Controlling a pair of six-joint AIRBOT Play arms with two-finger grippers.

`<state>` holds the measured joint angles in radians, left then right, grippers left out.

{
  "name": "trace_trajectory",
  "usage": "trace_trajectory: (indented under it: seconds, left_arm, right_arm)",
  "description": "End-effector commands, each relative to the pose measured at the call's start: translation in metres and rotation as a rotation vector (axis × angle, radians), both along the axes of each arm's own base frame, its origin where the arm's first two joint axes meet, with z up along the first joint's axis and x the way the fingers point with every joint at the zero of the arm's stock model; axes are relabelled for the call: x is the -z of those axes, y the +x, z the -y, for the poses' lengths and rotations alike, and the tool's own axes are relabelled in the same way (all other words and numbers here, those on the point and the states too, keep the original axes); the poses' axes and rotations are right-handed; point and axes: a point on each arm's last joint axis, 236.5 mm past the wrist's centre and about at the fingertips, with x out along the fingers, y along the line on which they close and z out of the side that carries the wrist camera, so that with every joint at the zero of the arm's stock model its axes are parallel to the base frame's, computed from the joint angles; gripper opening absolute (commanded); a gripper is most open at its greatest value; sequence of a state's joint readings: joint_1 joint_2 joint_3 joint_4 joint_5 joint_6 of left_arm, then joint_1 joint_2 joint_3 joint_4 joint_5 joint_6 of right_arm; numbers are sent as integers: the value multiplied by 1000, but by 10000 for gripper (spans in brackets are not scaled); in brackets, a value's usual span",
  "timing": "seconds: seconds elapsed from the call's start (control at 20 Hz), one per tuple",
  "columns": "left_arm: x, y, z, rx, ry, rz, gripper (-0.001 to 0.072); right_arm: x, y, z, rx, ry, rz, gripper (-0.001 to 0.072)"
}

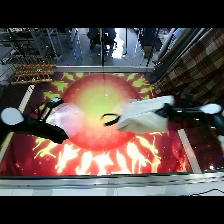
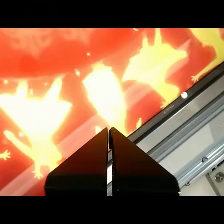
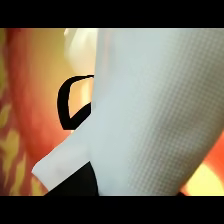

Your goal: Fold the clothes and pants, and hang the long-sleeved shirts on hangers.

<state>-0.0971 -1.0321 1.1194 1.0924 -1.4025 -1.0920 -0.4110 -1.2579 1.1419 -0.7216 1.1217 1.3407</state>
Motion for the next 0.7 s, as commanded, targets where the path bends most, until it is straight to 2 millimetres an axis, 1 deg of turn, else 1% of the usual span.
trace_trajectory:
  seconds: [0.0, 0.05, 0.1, 0.15, 0.2, 0.25, 0.3, 0.35, 0.4, 0.45, 0.5, 0.55, 0.6, 0.65]
  left_arm:
    - [-31, -10, -8, -21, -8, 98, 21]
    - [-32, -10, -8, -20, -9, 101, 21]
    - [-32, -10, -8, -20, -9, 99, 21]
    - [-31, -10, -8, -21, -9, 96, 21]
    - [-30, -9, -8, -21, -8, 94, 21]
    - [-29, -9, -8, -21, -9, 92, 21]
    - [-29, -9, -8, -21, -8, 91, 21]
    - [-29, -8, -8, -22, -9, 93, 21]
    - [-29, -8, -8, -22, -9, 93, 21]
    - [-29, -8, -8, -22, -8, 94, 21]
    - [-29, -8, -8, -22, -8, 94, 21]
    - [-29, -8, -8, -22, -9, 93, 21]
    - [-29, -8, -8, -22, -9, 93, 21]
    - [-29, -8, -8, -22, -8, 93, 21]
  right_arm:
    - [-24, -60, 165, 420, -105, -3, 25]
    - [-22, -84, 205, 528, -118, -19, 24]
    - [-14, -115, 245, 640, -143, -50, 25]
    - [0, -151, 278, 745, -175, -102, 25]
    - [17, -188, 302, 826, -207, -172, 25]
    - [41, -231, 318, 887, -232, -271, 25]
    - [64, -268, 324, 926, -239, -372, 25]
    - [87, -302, 323, 950, -229, -468, 25]
    - [109, -331, 319, 958, -210, -551, 25]
    - [125, -350, 315, 932, -194, -604, 26]
    - [136, -363, 312, 905, -183, -639, 26]
    - [144, -370, 311, 873, -188, -667, 29]
    - [147, -375, 312, 859, -199, -688, 115]
    - [144, -375, 317, 841, -228, -684, 432]
